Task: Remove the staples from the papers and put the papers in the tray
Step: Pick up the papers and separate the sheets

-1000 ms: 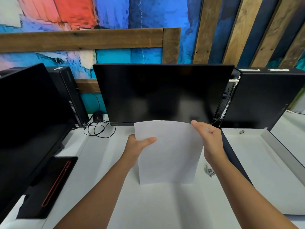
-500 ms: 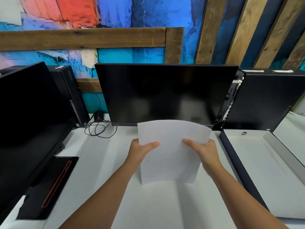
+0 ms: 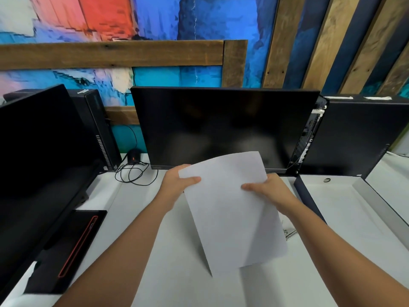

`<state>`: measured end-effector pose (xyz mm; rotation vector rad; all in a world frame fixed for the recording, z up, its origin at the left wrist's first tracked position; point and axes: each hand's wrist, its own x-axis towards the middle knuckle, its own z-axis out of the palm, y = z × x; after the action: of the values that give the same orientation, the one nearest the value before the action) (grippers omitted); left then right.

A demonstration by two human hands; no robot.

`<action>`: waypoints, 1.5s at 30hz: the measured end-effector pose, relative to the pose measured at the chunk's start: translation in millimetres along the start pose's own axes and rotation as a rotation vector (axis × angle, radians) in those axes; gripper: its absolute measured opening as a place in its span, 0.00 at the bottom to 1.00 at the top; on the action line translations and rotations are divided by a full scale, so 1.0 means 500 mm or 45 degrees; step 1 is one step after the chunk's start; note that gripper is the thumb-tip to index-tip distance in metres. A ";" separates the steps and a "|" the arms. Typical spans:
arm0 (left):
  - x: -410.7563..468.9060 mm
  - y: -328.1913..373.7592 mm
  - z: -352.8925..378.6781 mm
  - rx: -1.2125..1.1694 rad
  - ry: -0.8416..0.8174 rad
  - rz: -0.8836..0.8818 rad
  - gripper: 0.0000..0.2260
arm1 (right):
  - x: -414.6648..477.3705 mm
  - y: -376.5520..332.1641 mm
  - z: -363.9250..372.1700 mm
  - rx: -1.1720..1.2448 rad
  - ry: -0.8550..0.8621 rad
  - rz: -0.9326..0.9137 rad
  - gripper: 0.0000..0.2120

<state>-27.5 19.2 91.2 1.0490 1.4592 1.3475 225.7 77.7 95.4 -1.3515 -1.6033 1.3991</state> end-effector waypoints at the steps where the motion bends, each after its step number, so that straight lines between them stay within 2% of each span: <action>1: 0.001 0.008 -0.010 0.103 -0.083 -0.008 0.11 | 0.006 -0.004 -0.003 -0.067 -0.047 0.006 0.10; 5: 0.017 0.028 -0.027 0.489 -0.403 -0.158 0.08 | 0.024 -0.019 0.002 -0.378 -0.189 0.049 0.11; 8: 0.024 0.024 0.001 0.664 -0.521 -0.185 0.08 | 0.029 -0.028 0.027 -0.539 -0.271 0.062 0.12; 14: 0.022 -0.015 0.026 0.411 -0.421 -0.233 0.07 | 0.040 -0.015 0.053 -0.601 -0.328 0.053 0.11; 17: 0.012 -0.036 0.002 0.237 -0.322 -0.243 0.07 | 0.040 0.011 0.011 -0.631 -0.342 0.034 0.05; 20: -0.006 -0.057 -0.030 0.076 -0.219 -0.248 0.05 | 0.029 0.051 -0.053 -0.644 -0.306 0.095 0.07; 23: -0.023 -0.087 -0.057 -0.024 -0.125 -0.277 0.06 | 0.013 0.094 -0.102 -0.425 -0.292 0.156 0.06; 28: -0.037 -0.119 -0.058 -0.110 -0.047 -0.311 0.02 | -0.002 0.134 -0.102 0.247 -0.066 0.230 0.15; 31: -0.039 -0.124 -0.050 -0.191 -0.024 -0.319 0.07 | -0.006 0.143 -0.080 0.517 0.024 0.204 0.17; 39: -0.049 -0.104 -0.046 -0.242 -0.106 -0.269 0.12 | -0.040 0.132 -0.077 0.589 0.077 0.017 0.11; 42: -0.065 -0.115 -0.031 -0.205 -0.075 -0.286 0.10 | -0.057 0.155 -0.066 0.556 0.069 0.031 0.10; 45: -0.076 -0.135 -0.013 -0.179 -0.021 -0.309 0.16 | -0.072 0.165 -0.046 0.564 0.068 0.074 0.10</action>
<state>-25.2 -23.4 26.0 0.7649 1.4076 1.2442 281.6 45.0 28.8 -1.1632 -1.1368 1.6202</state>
